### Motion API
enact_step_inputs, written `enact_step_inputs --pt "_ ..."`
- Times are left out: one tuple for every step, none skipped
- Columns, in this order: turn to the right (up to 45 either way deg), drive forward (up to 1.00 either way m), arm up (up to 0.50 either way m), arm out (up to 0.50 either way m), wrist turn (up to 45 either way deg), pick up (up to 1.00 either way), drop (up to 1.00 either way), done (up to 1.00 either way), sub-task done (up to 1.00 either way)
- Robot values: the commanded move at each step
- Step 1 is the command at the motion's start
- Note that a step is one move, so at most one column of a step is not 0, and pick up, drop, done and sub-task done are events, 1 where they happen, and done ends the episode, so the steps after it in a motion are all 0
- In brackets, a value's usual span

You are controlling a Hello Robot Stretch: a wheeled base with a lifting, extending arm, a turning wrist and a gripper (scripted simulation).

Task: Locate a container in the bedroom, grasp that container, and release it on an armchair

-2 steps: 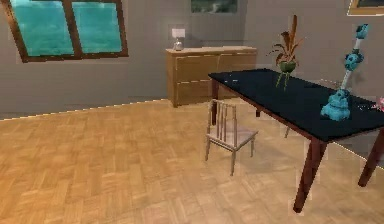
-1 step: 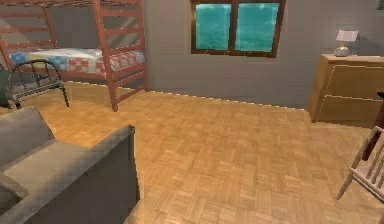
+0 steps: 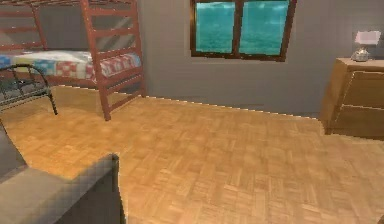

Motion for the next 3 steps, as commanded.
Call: enact_step_inputs --pt "0.0 1.00 0.00 0.00 0.0 0.00 0.00 0.00 0.00" --pt "0.0 0.50 0.00 0.00 0.0 0.00 0.00 0.00 0.00" --pt "-45.0 0.00 0.00 0.00 0.0 0.00 0.00 0.00 0.00"
